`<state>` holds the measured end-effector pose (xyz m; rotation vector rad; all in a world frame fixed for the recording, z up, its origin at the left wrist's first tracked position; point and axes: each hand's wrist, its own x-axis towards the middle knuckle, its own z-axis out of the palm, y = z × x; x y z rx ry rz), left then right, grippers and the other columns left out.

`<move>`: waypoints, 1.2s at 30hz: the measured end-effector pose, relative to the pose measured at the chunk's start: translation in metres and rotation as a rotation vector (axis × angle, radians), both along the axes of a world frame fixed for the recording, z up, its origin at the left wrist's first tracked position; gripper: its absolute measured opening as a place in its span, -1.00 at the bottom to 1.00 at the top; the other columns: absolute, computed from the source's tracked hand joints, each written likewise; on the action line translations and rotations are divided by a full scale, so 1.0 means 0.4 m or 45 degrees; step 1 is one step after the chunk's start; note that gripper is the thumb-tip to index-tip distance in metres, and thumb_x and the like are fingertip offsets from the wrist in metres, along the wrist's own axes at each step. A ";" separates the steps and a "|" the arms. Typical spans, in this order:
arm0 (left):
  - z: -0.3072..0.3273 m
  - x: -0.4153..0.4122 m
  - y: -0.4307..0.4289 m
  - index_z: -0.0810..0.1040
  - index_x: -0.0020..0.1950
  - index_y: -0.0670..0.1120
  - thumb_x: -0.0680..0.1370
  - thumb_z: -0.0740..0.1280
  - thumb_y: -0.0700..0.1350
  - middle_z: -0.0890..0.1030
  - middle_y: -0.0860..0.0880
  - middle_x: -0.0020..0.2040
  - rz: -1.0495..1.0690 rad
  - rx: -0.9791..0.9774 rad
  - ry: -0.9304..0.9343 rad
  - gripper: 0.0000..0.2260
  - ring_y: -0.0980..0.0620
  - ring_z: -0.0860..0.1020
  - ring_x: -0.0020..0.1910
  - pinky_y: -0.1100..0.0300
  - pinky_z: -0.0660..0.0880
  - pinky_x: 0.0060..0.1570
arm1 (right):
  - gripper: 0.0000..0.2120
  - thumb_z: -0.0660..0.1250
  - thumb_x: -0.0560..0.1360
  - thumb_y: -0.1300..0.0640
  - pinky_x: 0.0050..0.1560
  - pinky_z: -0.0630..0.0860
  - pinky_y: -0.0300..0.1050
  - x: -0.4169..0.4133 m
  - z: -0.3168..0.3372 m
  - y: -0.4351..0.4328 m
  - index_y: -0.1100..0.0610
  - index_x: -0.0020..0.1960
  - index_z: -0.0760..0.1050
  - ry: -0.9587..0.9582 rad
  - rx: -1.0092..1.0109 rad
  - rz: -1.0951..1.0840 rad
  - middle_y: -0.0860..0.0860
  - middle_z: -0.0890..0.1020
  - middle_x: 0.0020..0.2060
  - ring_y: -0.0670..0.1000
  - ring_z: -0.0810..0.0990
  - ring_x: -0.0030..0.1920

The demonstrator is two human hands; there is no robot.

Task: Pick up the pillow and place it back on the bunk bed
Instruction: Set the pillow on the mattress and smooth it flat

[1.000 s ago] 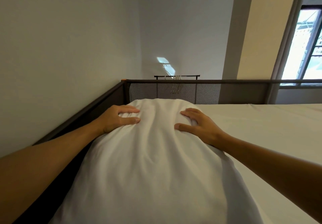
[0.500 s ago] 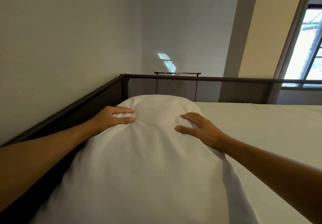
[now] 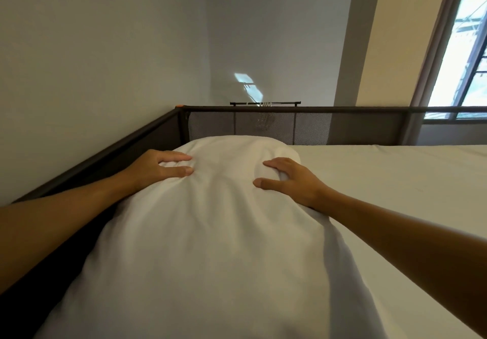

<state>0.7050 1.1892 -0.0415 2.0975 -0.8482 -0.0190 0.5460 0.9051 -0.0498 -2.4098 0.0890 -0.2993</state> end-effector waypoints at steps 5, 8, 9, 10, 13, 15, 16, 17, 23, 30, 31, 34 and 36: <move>0.058 -0.017 0.030 0.63 0.11 0.13 0.21 0.52 0.23 0.59 0.09 0.23 0.004 -0.012 -0.037 -0.49 0.20 0.50 0.23 0.26 0.32 0.23 | -0.35 0.39 0.36 -0.22 0.20 0.18 -0.23 -0.004 0.045 0.028 -0.05 0.38 0.38 -0.056 0.063 0.000 -0.06 0.39 0.40 -0.15 0.31 0.18; 0.061 -0.020 0.051 0.65 0.12 0.11 0.13 0.50 0.27 0.59 0.10 0.23 0.006 -0.008 -0.034 -0.41 0.20 0.49 0.24 0.25 0.32 0.25 | -0.36 0.39 0.35 -0.23 0.19 0.19 -0.22 -0.003 0.049 0.044 -0.05 0.38 0.39 -0.061 0.060 0.003 -0.06 0.41 0.38 -0.15 0.31 0.14; 0.059 -0.019 0.055 0.65 0.12 0.12 0.12 0.50 0.30 0.59 0.11 0.23 0.003 -0.006 -0.028 -0.39 0.20 0.49 0.24 0.24 0.32 0.26 | -0.35 0.39 0.34 -0.24 0.18 0.20 -0.22 -0.003 0.048 0.047 -0.06 0.37 0.39 -0.064 0.065 -0.004 -0.06 0.42 0.38 -0.15 0.32 0.14; 0.057 -0.017 0.058 0.65 0.12 0.12 0.10 0.50 0.33 0.59 0.12 0.23 0.002 0.002 -0.026 -0.37 0.21 0.49 0.24 0.24 0.32 0.26 | -0.35 0.40 0.34 -0.24 0.18 0.20 -0.22 -0.003 0.048 0.050 -0.06 0.37 0.40 -0.070 0.069 -0.010 -0.06 0.42 0.37 -0.14 0.33 0.14; 0.050 -0.011 0.058 0.65 0.13 0.12 0.09 0.49 0.36 0.58 0.11 0.25 -0.006 0.027 -0.025 -0.34 0.23 0.49 0.23 0.23 0.32 0.27 | -0.35 0.41 0.34 -0.23 0.18 0.22 -0.21 -0.005 0.043 0.053 -0.04 0.37 0.41 -0.073 0.092 -0.019 -0.05 0.44 0.35 -0.12 0.34 0.12; 0.050 -0.009 0.054 0.66 0.11 0.14 0.07 0.49 0.38 0.58 0.11 0.25 -0.002 0.038 -0.023 -0.33 0.22 0.50 0.24 0.20 0.33 0.30 | -0.34 0.40 0.34 -0.24 0.18 0.23 -0.20 -0.004 0.038 0.054 -0.04 0.37 0.40 -0.065 0.100 -0.028 -0.04 0.44 0.36 -0.11 0.35 0.12; 0.053 -0.009 0.051 0.66 0.10 0.15 0.07 0.49 0.39 0.58 0.12 0.24 -0.006 0.042 -0.026 -0.34 0.22 0.50 0.24 0.20 0.33 0.30 | -0.34 0.40 0.34 -0.24 0.18 0.23 -0.19 -0.004 0.038 0.053 -0.04 0.37 0.40 -0.066 0.104 -0.031 -0.04 0.44 0.36 -0.11 0.35 0.12; 0.057 -0.009 0.049 0.66 0.09 0.16 0.06 0.49 0.39 0.58 0.13 0.23 -0.009 0.044 -0.030 -0.35 0.24 0.49 0.23 0.20 0.32 0.30 | -0.33 0.40 0.33 -0.25 0.17 0.24 -0.19 -0.005 0.040 0.053 -0.04 0.38 0.40 -0.070 0.115 -0.035 -0.04 0.44 0.36 -0.11 0.35 0.12; 0.064 -0.012 0.053 0.63 0.09 0.14 0.15 0.54 0.24 0.56 0.22 0.12 0.013 0.058 -0.022 -0.46 0.34 0.47 0.13 0.26 0.31 0.27 | -0.34 0.39 0.34 -0.24 0.16 0.22 -0.21 -0.006 0.027 0.064 -0.02 0.38 0.40 -0.065 0.111 -0.017 -0.05 0.45 0.35 -0.13 0.34 0.12; 0.001 -0.035 0.069 0.60 -0.04 0.28 -0.04 0.43 0.47 0.57 0.18 0.12 0.105 0.057 0.035 -0.38 0.16 0.49 0.19 0.21 0.33 0.25 | -0.29 0.34 0.33 -0.32 0.24 0.22 -0.16 -0.017 -0.004 0.040 -0.07 0.40 0.37 0.062 0.025 -0.036 -0.04 0.39 0.42 -0.01 0.36 0.33; -0.004 -0.037 0.069 0.59 -0.04 0.28 -0.06 0.43 0.47 0.57 0.15 0.14 0.108 0.045 0.054 -0.36 0.14 0.49 0.19 0.19 0.34 0.25 | -0.27 0.33 0.31 -0.35 0.29 0.23 -0.11 -0.018 -0.007 0.034 -0.08 0.41 0.35 0.092 0.019 -0.048 -0.04 0.37 0.43 0.02 0.35 0.37; -0.006 -0.042 0.066 0.58 -0.01 0.25 -0.05 0.45 0.45 0.57 0.08 0.20 0.102 0.039 0.070 -0.34 0.10 0.49 0.21 0.18 0.35 0.23 | -0.25 0.32 0.30 -0.37 0.33 0.24 -0.05 -0.017 -0.014 0.024 -0.10 0.41 0.34 0.145 0.051 -0.057 -0.04 0.36 0.44 0.04 0.34 0.38; 0.013 -0.038 0.059 0.60 0.02 0.24 0.03 0.49 0.38 0.58 0.09 0.21 0.113 0.039 0.027 -0.40 0.11 0.50 0.23 0.18 0.35 0.26 | -0.24 0.36 0.29 -0.35 0.26 0.25 -0.12 -0.016 0.000 0.020 -0.08 0.41 0.35 0.103 0.069 -0.056 -0.05 0.38 0.41 0.02 0.37 0.34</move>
